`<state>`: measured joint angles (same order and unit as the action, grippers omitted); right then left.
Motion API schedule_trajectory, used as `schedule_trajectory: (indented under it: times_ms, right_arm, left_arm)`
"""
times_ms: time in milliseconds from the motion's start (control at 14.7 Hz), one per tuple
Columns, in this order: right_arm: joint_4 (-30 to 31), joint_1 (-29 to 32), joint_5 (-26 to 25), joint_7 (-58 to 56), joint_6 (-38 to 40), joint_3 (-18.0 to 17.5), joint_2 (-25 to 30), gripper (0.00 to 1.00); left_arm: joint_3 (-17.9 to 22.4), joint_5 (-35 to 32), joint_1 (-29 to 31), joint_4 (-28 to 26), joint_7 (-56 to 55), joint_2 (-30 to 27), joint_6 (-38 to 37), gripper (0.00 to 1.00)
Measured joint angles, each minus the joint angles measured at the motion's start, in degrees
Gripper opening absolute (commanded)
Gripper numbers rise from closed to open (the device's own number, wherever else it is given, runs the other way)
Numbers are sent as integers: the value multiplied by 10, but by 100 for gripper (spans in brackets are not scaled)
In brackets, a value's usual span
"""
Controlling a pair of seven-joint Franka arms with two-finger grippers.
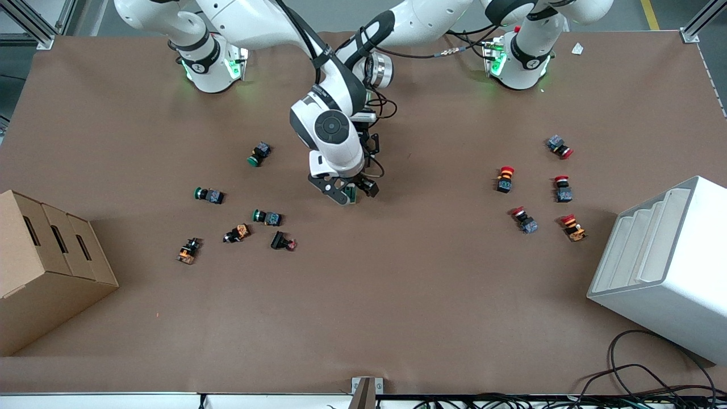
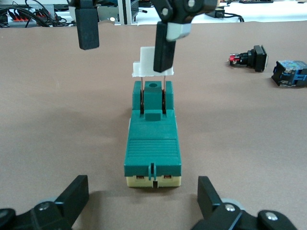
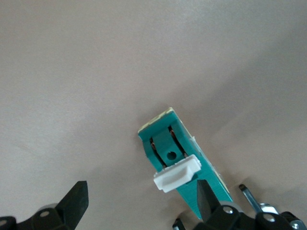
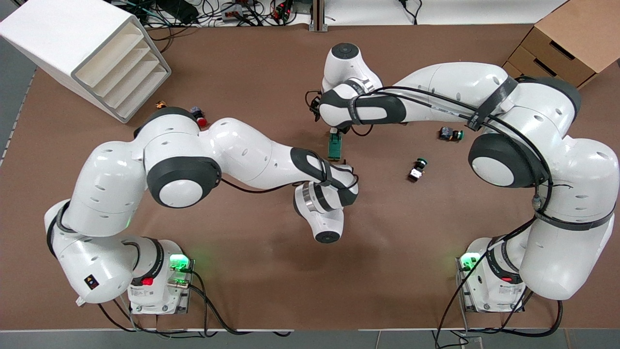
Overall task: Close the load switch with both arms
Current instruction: 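Push the white handle over onto the switch contacts with the right gripper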
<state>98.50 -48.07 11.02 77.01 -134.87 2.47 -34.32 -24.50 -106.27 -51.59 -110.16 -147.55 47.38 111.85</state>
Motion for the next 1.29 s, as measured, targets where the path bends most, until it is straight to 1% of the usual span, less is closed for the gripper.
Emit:
schedule_trajectory:
  times_ms: [409,749,1294]
  right_arm:
    - [-40,8,0,0,0,2,-27,100]
    - [-50,27,0,-11,0,3,-40,100]
    - [-79,29,0,-15,3,5,-76,100]
  left_arm:
    - [0,0,0,0,0,0,0,100]
    - [0,0,0,1,0,0,0,100]
    - [0,0,-1,1,-1,1,-4,100]
